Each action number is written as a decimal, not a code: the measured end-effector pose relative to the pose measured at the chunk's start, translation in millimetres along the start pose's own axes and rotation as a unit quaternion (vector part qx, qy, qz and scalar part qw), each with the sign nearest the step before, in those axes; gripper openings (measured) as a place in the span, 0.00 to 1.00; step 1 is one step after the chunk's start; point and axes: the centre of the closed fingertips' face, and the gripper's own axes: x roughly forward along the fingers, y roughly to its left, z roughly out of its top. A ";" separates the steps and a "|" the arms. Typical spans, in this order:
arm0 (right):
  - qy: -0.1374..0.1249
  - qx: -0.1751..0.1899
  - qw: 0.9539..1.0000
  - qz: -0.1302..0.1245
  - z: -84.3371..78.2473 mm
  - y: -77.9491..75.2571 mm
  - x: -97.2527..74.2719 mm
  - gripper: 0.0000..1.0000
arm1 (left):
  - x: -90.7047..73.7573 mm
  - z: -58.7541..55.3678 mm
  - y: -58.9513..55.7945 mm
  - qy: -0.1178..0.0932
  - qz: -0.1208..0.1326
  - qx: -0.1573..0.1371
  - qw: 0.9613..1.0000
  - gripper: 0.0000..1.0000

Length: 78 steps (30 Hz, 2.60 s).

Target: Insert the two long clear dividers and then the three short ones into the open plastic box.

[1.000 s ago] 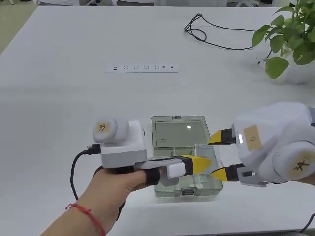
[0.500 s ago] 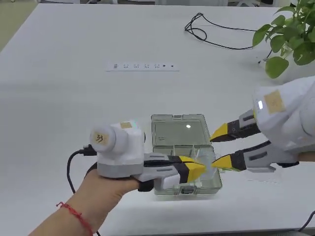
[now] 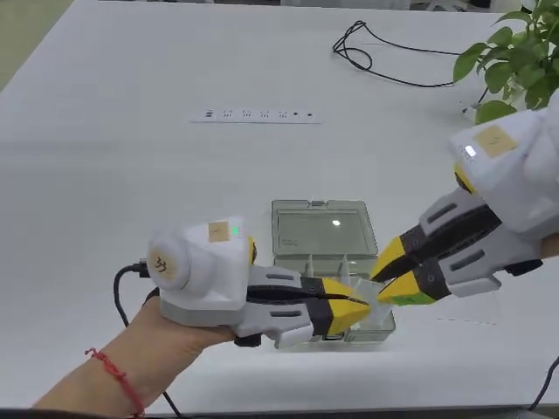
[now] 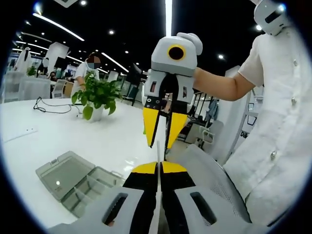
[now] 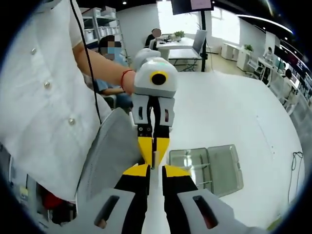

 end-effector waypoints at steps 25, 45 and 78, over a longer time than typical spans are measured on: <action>-0.005 0.009 0.999 0.032 1.7 8.0 7.3 0.03 | -2.5 -0.7 -2.0 -0.001 -0.002 0.009 1.000 0.00; -0.004 0.008 1.000 0.015 3.5 1.1 9.4 0.03 | -9.3 -6.2 8.6 0.011 0.032 0.013 0.999 0.12; -0.008 0.004 0.999 -0.031 11.5 -40.0 25.9 0.03 | -53.7 -41.3 55.6 0.080 0.143 0.023 0.986 0.68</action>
